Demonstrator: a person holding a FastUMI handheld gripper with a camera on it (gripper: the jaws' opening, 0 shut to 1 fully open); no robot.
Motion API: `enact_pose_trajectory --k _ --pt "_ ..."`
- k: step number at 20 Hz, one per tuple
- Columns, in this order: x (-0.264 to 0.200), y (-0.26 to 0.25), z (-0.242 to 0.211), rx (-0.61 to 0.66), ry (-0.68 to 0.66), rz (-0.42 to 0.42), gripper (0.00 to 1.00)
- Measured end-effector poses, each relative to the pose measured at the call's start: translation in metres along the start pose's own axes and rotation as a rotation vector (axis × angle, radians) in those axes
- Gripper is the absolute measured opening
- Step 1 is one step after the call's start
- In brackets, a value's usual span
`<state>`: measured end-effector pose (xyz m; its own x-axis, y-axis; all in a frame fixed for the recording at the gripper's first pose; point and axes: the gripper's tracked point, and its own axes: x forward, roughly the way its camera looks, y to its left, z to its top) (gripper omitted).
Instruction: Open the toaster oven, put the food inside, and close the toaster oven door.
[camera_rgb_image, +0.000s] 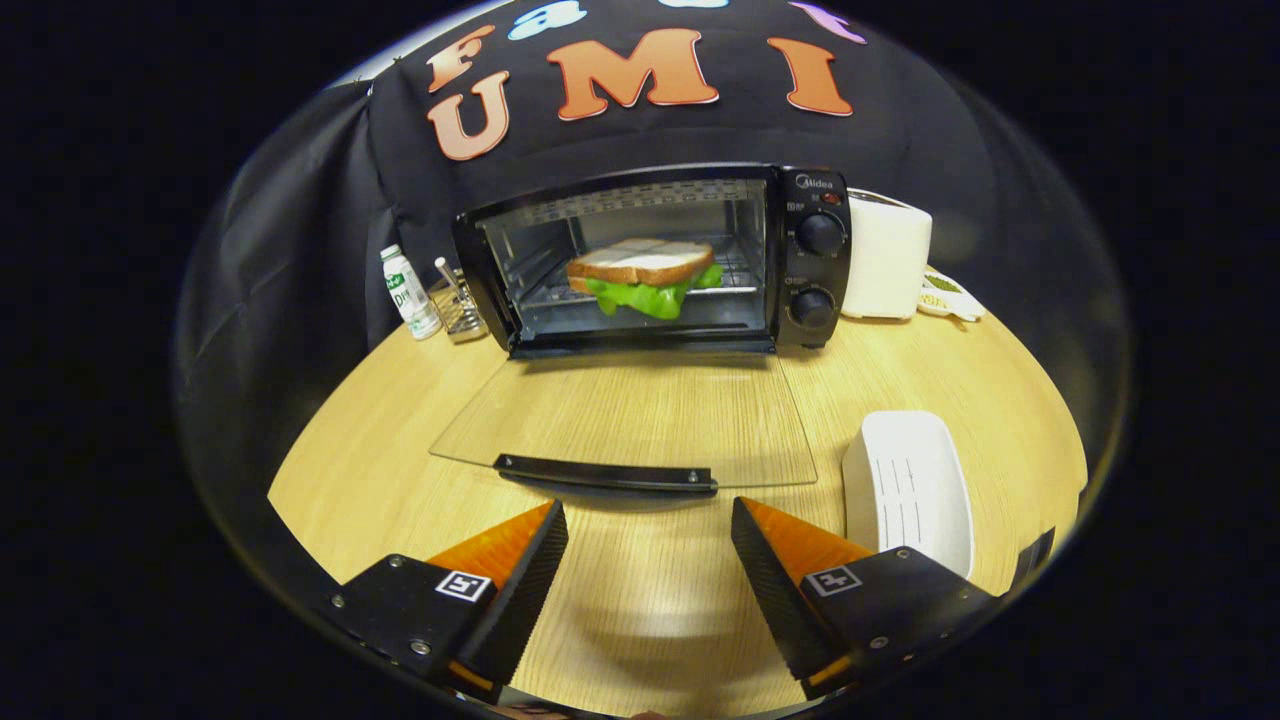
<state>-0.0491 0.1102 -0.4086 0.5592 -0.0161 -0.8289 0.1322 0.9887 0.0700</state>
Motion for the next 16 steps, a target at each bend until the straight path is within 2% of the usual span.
enact_pose_trajectory --k 4,16 --pt "0.007 0.019 -0.012 -0.039 0.032 0.023 0.99" --pt "0.043 0.026 -0.012 -0.090 0.061 -0.019 0.99"
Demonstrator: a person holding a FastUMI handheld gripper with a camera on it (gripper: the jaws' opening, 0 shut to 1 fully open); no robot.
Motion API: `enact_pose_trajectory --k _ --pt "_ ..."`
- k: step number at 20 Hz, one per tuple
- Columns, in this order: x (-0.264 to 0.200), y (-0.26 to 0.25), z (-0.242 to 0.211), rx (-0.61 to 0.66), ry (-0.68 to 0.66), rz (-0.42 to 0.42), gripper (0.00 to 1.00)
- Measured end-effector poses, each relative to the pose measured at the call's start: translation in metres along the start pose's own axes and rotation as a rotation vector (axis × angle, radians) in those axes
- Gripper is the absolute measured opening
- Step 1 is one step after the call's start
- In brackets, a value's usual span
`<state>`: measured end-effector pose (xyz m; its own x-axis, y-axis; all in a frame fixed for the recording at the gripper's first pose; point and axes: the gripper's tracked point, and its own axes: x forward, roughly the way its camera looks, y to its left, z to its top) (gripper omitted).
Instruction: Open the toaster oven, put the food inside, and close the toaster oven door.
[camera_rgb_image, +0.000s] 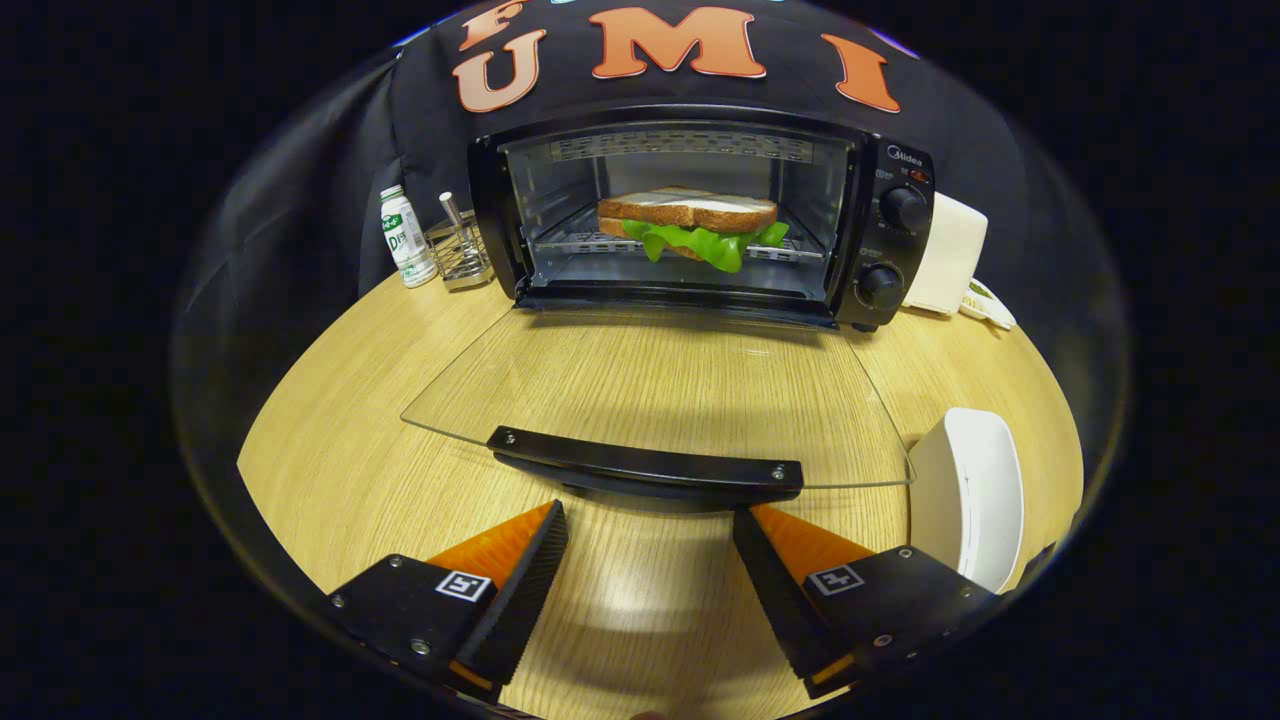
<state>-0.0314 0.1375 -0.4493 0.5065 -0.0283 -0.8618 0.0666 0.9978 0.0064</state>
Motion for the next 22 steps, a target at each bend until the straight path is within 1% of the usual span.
enact_pose_trajectory --k 7,8,11,14,22 --pt "-0.005 -0.006 0.038 0.024 -0.101 -0.031 0.99" --pt "-0.007 -0.007 0.047 0.032 -0.121 -0.035 0.99" --pt "-0.008 -0.016 0.076 0.036 -0.187 -0.083 0.99" --pt "-0.013 -0.017 0.108 0.040 -0.239 -0.087 0.99" --pt "-0.011 -0.022 0.181 0.027 -0.380 -0.142 0.99"
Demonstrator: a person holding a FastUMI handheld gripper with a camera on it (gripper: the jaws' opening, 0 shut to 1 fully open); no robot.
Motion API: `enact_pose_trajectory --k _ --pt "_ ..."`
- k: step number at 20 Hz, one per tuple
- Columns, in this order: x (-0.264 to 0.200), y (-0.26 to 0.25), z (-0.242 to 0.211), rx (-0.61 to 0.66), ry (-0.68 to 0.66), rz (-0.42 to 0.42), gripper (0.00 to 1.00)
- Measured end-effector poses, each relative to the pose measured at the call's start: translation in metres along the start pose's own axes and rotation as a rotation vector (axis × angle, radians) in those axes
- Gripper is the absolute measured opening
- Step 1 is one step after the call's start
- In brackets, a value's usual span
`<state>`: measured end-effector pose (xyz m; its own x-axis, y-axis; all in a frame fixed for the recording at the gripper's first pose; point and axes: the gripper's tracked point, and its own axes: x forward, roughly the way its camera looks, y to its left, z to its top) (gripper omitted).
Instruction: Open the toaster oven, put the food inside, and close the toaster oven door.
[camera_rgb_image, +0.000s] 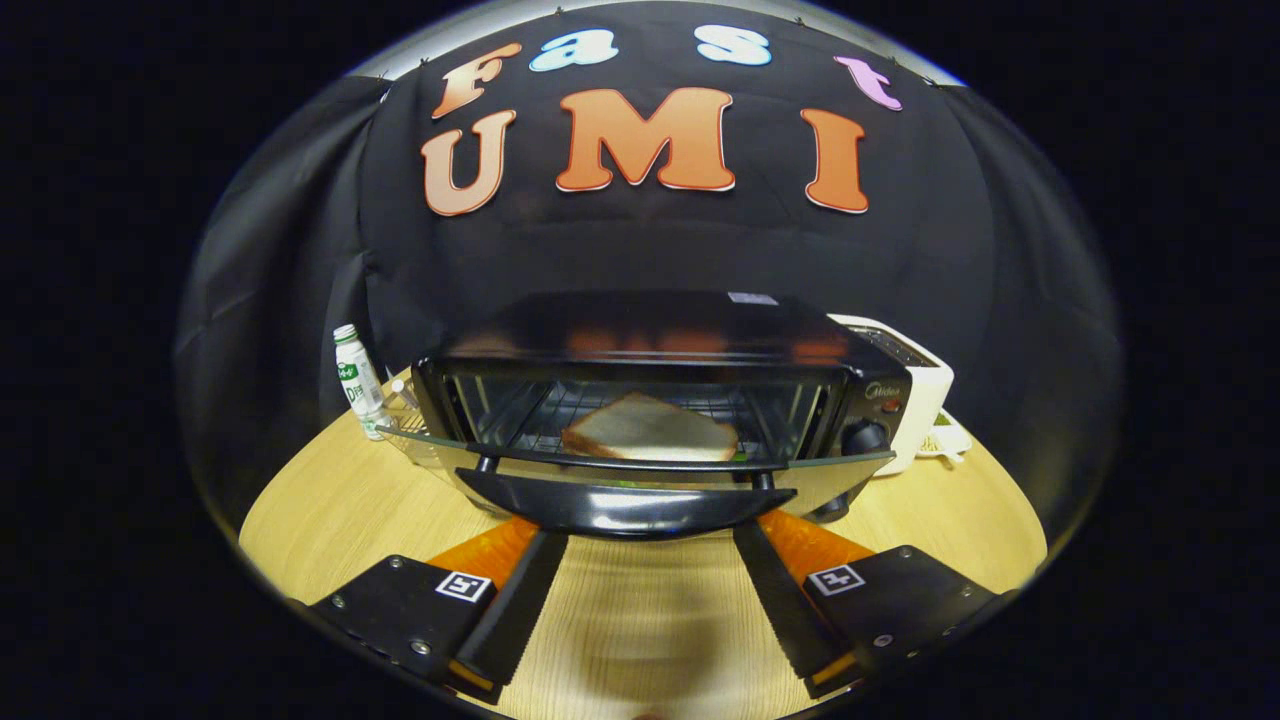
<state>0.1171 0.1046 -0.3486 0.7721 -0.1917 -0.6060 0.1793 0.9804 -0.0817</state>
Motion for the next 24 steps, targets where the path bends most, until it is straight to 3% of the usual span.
enact_pose_trajectory --k 7,14,20,24 --pt "-0.008 0.000 0.037 0.007 -0.121 -0.011 0.99" --pt "-0.120 -0.007 0.134 -0.035 -0.498 0.085 0.99" --pt "-0.199 -0.050 0.168 -0.092 -0.590 0.058 0.99" --pt "-0.238 -0.082 0.170 -0.054 -0.617 0.048 0.98"
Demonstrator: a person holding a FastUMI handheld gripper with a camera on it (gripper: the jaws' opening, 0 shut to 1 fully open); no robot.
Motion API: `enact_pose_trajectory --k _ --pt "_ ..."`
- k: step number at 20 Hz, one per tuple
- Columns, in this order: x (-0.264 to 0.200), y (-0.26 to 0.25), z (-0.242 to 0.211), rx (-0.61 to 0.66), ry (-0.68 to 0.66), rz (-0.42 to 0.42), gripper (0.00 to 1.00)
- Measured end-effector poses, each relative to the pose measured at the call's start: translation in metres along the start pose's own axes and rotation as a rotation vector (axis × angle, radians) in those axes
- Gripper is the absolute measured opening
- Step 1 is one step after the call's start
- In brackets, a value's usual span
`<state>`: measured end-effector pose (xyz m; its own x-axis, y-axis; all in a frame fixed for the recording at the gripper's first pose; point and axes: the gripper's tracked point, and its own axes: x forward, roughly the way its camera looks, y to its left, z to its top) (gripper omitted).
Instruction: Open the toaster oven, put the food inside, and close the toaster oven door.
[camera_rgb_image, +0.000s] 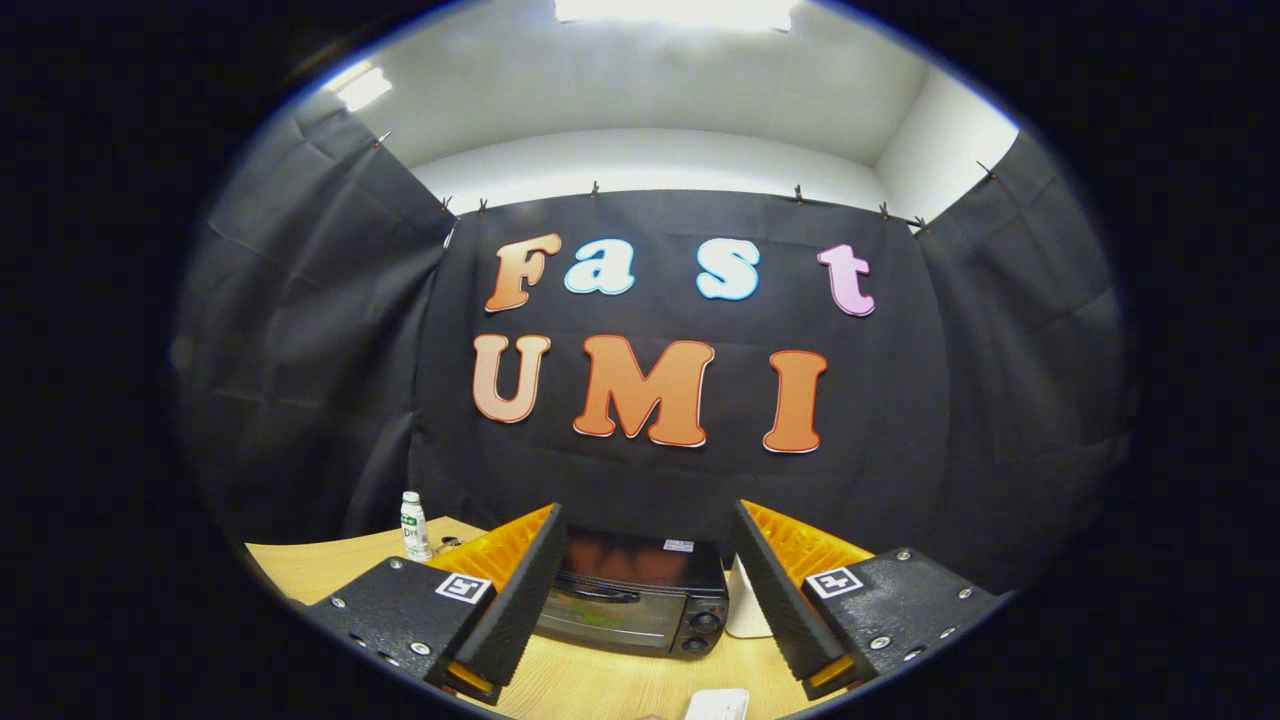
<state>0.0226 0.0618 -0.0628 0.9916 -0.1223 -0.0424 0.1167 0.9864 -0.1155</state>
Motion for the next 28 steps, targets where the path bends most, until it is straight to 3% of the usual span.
enact_pose_trajectory --k 11,28 --pt "-0.036 -0.073 0.032 0.046 -0.018 -0.045 0.98" --pt "-0.040 -0.088 0.043 0.054 -0.033 -0.082 0.98"
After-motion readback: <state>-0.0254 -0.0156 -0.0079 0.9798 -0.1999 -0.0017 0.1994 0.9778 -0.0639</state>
